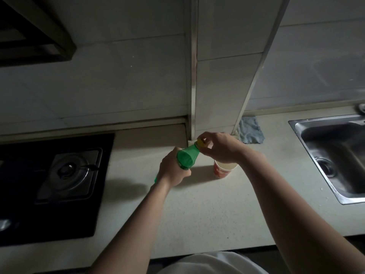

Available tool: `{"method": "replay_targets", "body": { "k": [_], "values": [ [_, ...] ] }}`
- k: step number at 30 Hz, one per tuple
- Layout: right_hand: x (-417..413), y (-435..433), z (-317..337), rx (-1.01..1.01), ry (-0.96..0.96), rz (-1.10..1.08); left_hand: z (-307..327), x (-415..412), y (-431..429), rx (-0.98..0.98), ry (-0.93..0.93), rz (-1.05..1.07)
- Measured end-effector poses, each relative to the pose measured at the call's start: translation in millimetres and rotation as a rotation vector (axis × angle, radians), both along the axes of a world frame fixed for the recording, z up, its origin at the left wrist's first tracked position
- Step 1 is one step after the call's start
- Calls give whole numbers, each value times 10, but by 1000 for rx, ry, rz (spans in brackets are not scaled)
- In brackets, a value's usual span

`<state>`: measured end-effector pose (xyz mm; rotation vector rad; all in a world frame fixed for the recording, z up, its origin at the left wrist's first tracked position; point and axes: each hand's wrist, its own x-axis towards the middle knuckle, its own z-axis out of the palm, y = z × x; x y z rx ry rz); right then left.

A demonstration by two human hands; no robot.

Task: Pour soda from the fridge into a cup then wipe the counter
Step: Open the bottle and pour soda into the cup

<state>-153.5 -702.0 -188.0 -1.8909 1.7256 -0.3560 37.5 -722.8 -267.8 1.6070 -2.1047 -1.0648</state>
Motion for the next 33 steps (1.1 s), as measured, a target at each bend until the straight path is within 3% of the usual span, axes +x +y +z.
{"method": "replay_targets", "body": {
  "k": [5, 11, 16, 20, 24, 29, 33],
  "values": [
    [14, -8, -21, -80, 27, -178, -6, -62, 9, 10, 12, 24],
    [-86, 6, 47, -67, -22, -32, -31, -33, 3, -19, -9, -8],
    [-47, 14, -27, -104, 11, -129, -23, -51, 9, -20, -6, -10],
    [-112, 29, 8, -22, -34, -23, -38, -28, 28, -26, -6, -13],
    [-117, 27, -11, -49, -47, -124, -17, -54, 41, -44, -19, -34],
    [-173, 50, 32, -35, -75, -8, 8, -59, 59, -62, -51, -60],
    [-182, 69, 4, -38, -83, -125, 25, -103, 61, -53, -54, -46]
  ]
}}
